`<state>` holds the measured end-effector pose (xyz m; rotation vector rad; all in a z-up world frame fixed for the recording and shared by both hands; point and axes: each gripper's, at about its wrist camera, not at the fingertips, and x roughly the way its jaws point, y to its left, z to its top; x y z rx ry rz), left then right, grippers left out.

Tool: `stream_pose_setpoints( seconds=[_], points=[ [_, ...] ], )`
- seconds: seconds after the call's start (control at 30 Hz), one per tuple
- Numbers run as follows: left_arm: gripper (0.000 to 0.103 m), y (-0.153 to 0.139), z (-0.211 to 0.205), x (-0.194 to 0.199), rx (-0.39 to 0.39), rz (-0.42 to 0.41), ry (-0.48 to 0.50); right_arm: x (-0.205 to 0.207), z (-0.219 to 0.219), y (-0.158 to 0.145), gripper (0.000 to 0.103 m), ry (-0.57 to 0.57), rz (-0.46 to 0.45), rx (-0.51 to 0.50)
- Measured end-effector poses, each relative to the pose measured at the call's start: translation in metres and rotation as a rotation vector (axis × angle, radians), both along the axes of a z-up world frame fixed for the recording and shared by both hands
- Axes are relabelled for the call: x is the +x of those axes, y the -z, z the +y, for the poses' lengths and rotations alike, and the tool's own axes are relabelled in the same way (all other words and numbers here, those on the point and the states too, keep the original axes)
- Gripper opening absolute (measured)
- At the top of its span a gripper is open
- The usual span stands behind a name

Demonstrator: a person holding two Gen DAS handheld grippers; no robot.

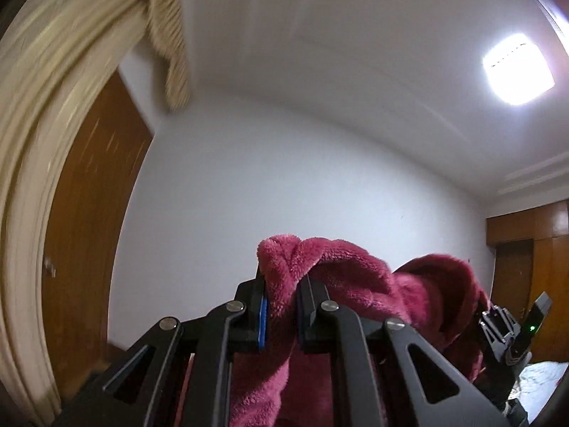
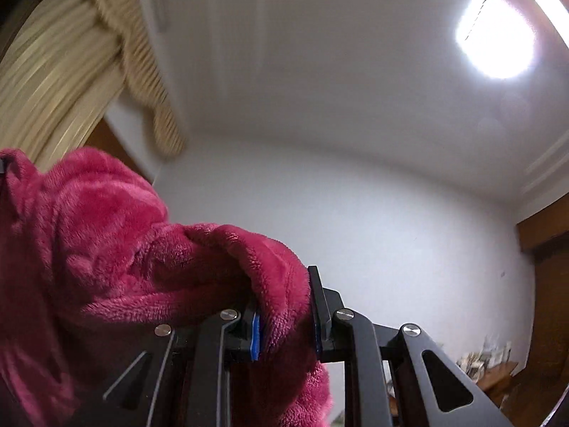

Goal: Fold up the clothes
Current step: 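Raise the fleece high with both grippers, holding it up by two edges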

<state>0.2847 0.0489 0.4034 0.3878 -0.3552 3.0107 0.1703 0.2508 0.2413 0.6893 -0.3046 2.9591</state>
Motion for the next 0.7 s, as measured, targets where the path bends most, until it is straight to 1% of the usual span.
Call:
stream_pose_setpoints(
  seconds=[0.07,0.13,0.2,0.23,0.3,0.37,0.4,0.53,0.6,0.7],
  points=[
    [0.013,-0.007,-0.001,0.003,0.002,0.005,-0.010,0.007,-0.001,-0.004,0.021,0.027,0.042,0.014],
    [0.013,-0.011,0.003,0.005,0.020,-0.005,-0.012,0.012,0.001,-0.006,0.021,0.022,0.062,0.022],
    [0.013,-0.008,0.006,0.008,0.036,-0.012,-0.002,0.021,-0.001,-0.005,0.021,0.029,0.078,0.028],
    [0.013,-0.006,0.010,0.007,0.031,-0.019,-0.007,0.027,-0.003,-0.004,0.021,0.034,0.086,0.031],
    [0.013,-0.003,0.014,0.001,0.027,-0.053,-0.019,0.027,-0.008,0.001,0.021,0.050,0.084,0.057],
    [0.013,-0.005,0.011,0.003,0.059,-0.085,0.004,0.031,-0.008,0.003,0.021,0.038,0.063,0.064],
    [0.013,-0.005,0.012,0.006,0.063,-0.091,0.010,0.035,-0.006,0.005,0.021,0.029,0.060,0.059],
    [0.013,-0.002,0.021,0.027,0.013,-0.056,-0.010,0.068,-0.006,0.016,0.021,0.023,0.078,0.064],
    [0.014,0.000,0.021,0.034,0.014,-0.042,-0.005,0.088,-0.004,0.016,0.021,0.028,0.090,0.081],
    [0.016,0.001,0.017,0.045,0.040,-0.049,0.000,0.110,-0.003,0.024,0.021,0.033,0.091,0.118]
  ],
)
